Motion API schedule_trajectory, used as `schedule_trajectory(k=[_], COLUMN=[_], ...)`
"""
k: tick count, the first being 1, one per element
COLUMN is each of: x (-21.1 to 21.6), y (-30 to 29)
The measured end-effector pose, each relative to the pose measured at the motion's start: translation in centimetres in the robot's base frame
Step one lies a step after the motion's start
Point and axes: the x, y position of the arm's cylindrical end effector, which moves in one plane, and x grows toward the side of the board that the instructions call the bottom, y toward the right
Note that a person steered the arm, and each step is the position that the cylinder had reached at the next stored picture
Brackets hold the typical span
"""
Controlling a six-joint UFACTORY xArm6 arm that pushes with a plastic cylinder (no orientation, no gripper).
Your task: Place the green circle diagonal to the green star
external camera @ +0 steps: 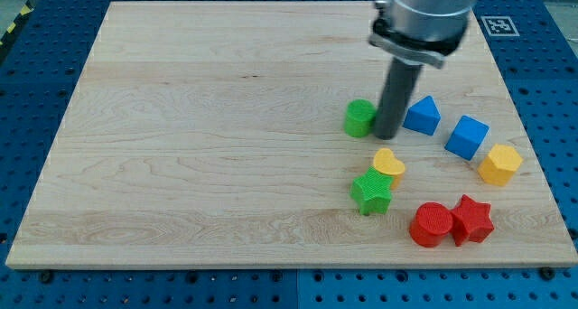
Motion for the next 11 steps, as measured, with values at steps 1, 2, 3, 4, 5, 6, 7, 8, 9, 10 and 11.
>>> schedule_trajectory(k=[1,2,3,4,5,6,7,8,9,10,11], x=[-1.9,-3.3,-4.9,-7.1,-7.1,-7.0,-6.5,-6.5,-6.1,-3.4,-2.9], y=[-4.8,-5.6,-4.3,-4.5,-6.6,-9.7,-10.9,-8.1,-7.8,-10.4,-13.8])
